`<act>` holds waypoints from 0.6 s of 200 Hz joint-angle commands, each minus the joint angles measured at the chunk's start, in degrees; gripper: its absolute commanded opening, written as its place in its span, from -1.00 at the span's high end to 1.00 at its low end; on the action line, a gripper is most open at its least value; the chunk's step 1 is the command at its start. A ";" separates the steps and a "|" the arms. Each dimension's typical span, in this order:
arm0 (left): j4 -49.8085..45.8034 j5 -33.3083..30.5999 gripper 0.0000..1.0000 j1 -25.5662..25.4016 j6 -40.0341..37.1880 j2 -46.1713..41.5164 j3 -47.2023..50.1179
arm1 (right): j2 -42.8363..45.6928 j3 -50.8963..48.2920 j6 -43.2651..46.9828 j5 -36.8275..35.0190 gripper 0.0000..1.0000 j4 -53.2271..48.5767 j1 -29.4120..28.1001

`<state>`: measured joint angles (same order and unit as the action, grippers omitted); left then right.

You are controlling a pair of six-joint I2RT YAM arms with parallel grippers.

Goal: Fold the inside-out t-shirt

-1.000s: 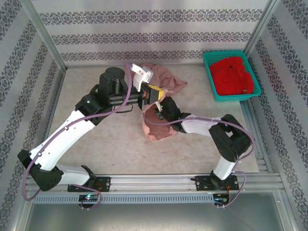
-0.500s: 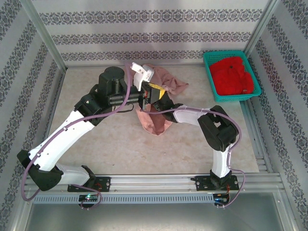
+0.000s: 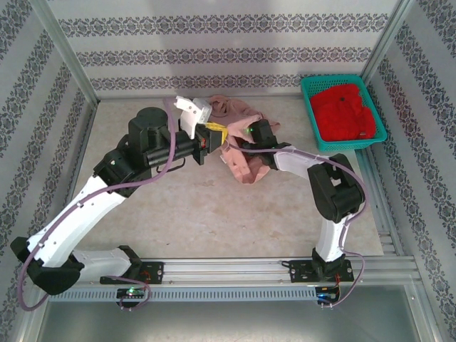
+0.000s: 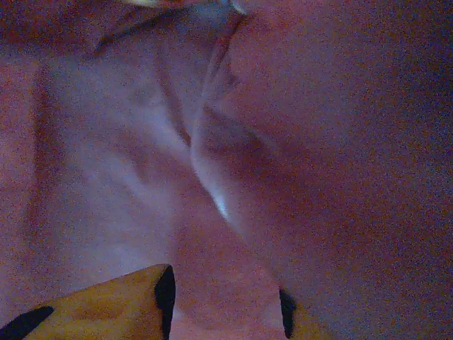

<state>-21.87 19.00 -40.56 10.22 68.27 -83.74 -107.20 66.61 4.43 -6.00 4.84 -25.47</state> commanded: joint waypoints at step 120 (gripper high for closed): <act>7.81 7.94 1.00 -1.10 2.02 3.65 -8.52 | -8.99 11.59 0.51 -6.45 -0.05 -11.66 -7.49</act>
<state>-18.79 25.04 -40.56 11.20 71.59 -86.83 -113.86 76.01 2.96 -7.77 -3.40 -32.29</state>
